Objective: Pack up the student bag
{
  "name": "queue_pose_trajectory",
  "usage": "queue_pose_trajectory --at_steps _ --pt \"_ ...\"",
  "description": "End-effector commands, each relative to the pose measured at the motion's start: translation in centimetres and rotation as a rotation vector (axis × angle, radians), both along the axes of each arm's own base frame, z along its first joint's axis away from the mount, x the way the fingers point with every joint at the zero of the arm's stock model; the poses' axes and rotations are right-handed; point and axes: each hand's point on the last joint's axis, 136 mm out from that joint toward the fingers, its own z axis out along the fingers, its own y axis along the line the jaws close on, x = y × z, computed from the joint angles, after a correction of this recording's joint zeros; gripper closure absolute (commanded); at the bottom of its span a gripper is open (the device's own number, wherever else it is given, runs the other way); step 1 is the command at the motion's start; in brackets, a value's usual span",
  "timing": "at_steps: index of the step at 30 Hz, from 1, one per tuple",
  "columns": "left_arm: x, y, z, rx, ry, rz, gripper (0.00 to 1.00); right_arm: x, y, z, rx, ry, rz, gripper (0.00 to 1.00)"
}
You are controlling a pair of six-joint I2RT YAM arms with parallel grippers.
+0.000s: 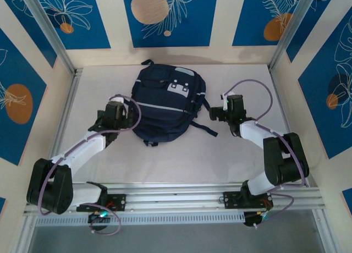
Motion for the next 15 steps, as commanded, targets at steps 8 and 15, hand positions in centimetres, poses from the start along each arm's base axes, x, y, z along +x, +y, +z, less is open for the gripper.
queue_pose_trajectory --at_steps 8,15 --pt "1.4 3.8 1.3 -0.032 -0.374 0.006 0.0 -0.7 -3.7 0.6 0.186 -0.284 -0.028 0.0" --pt "2.2 0.3 -1.8 -0.114 -0.377 -0.216 0.0 -0.6 -3.8 0.3 0.204 -0.29 -0.02 0.01"
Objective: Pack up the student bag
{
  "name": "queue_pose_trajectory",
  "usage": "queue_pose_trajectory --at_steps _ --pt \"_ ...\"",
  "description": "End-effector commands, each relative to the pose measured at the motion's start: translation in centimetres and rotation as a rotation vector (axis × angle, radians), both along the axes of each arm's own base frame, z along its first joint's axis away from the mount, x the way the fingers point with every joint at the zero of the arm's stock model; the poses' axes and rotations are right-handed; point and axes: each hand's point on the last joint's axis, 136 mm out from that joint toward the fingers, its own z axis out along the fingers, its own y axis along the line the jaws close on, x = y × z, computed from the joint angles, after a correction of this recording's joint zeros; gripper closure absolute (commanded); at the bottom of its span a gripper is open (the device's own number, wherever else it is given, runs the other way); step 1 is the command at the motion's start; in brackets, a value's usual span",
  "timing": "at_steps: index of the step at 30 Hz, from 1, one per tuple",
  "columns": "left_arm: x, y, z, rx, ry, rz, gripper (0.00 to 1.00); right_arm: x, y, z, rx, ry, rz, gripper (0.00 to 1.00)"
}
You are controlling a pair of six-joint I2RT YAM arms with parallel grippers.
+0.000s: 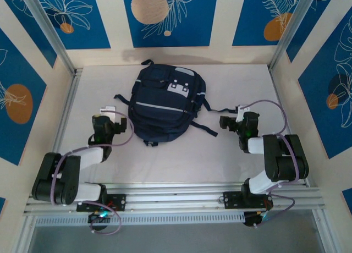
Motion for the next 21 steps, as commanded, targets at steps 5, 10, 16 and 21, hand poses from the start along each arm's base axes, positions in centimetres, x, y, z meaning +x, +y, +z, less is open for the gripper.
queue_pose_trajectory --at_steps 5,10,16,21 --pt "-0.1 -0.9 -0.1 -0.034 -0.179 -0.078 0.0 1.5 0.9 3.1 0.013 -0.128 0.024 0.01" --pt "1.5 -0.4 -0.7 -0.018 -0.103 -0.033 0.0 1.5 0.9 3.1 0.013 -0.129 0.025 0.01" --pt "1.7 0.0 -0.9 -0.013 -0.091 -0.012 0.0 1.5 0.9 3.0 0.017 -0.12 0.027 0.01" --pt "1.9 0.1 -1.0 -0.015 -0.074 0.002 0.0 1.4 0.9 3.1 0.013 -0.127 0.027 0.01"
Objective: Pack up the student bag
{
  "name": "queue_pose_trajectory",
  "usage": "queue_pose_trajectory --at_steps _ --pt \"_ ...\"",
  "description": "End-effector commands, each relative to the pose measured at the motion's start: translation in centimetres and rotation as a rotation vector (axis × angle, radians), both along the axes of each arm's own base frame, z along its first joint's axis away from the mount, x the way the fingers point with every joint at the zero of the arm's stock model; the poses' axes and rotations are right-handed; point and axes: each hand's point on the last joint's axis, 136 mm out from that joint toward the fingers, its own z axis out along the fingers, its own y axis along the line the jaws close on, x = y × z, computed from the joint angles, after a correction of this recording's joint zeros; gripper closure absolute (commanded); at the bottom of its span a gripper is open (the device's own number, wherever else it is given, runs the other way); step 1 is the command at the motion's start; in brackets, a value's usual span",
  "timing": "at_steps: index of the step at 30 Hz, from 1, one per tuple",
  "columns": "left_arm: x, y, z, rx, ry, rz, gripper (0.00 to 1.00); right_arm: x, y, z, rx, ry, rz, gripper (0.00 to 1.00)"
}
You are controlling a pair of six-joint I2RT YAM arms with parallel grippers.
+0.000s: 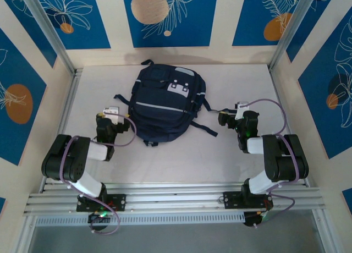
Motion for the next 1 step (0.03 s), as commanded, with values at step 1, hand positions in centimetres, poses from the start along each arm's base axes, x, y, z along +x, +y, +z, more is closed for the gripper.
queue_pose_trajectory --at_steps 1 --pt "0.33 0.77 0.65 -0.006 -0.012 0.033 0.0 0.7 0.29 1.39 0.006 -0.05 0.013 0.01"
